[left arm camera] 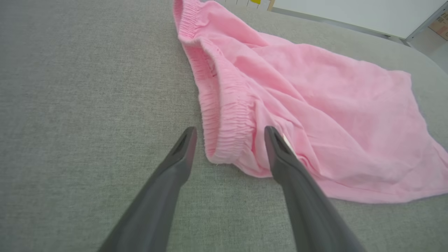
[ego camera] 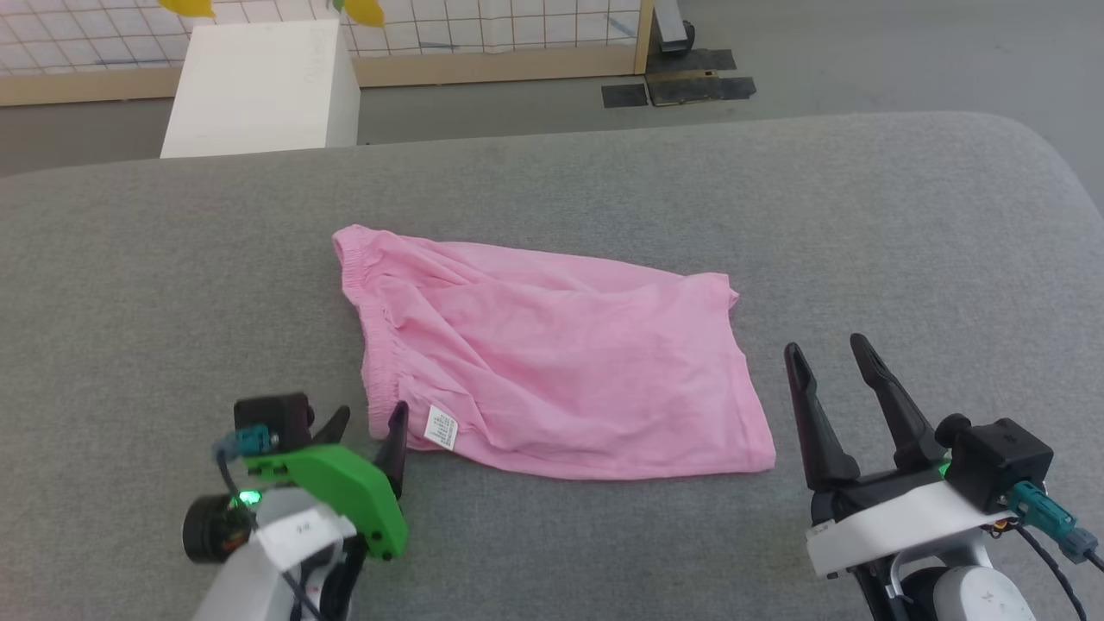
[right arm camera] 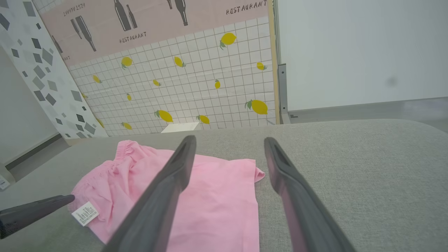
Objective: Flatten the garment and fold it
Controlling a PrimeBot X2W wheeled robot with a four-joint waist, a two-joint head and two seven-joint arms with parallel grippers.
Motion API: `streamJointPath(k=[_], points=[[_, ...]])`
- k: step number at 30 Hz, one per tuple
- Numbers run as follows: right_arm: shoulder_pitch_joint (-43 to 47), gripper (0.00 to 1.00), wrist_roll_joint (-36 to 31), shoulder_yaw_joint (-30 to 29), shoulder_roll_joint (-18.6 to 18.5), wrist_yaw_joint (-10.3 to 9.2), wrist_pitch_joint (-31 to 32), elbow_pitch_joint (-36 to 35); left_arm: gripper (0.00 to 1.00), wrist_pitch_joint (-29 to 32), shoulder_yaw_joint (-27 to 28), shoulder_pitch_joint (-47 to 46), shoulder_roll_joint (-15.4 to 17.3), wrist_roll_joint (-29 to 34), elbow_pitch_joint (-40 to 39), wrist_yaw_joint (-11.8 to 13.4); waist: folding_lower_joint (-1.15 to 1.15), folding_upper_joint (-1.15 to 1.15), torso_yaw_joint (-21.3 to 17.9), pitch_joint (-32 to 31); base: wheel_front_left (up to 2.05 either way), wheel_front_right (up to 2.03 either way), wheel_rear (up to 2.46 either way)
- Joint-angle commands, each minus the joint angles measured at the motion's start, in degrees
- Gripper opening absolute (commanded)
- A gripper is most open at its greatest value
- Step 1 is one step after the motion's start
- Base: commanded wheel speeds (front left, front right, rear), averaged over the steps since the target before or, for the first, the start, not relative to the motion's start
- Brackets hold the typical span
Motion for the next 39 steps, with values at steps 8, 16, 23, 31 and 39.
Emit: streamJointPath(k=[8, 16, 23, 31, 39], points=[[0.1, 1.00, 0.3, 0.4, 0.0, -0.08, 0.1, 0.2, 1.00, 10.7, -0.7, -7.2, 2.7, -1.1, 1.2, 1.5, 0.00, 0.00, -1.3, 1.6, 0.00, 0.00, 0.00], [-0.5, 1.00, 0.4, 0.7, 0.0, -0.08, 0.0, 0.3, 0.35, 19.9, -2.3, -9.4, 5.2, -1.6, 0.4, 1.7, 0.00, 0.00, -1.9, 2.5, 0.00, 0.00, 0.00], [-0.3, 1.00, 0.2, 0.6, 0.0, -0.08, 0.2, 0.5, 0.00, 19.0, -3.1, -8.0, 5.7, -1.2, -2.8, 1.2, 0.00, 0.00, -1.6, 2.1, 0.00, 0.00, 0.00], [1.2, 1.00, 0.0, 1.4, 0.0, -0.08, 6.1, 1.4, 0.00, 13.9, -2.0, -0.9, 4.4, -2.0, -6.4, 3.1, 0.00, 0.00, -1.0, 0.9, 0.00, 0.00, 0.00], [2.8, 1.00, -1.3, -2.4, 0.0, -0.08, 21.0, 4.8, 0.00, 9.8, -0.9, 5.8, 3.3, -3.1, -10.2, 4.5, 0.00, 0.00, 0.7, 1.7, 0.00, 0.00, 0.00]])
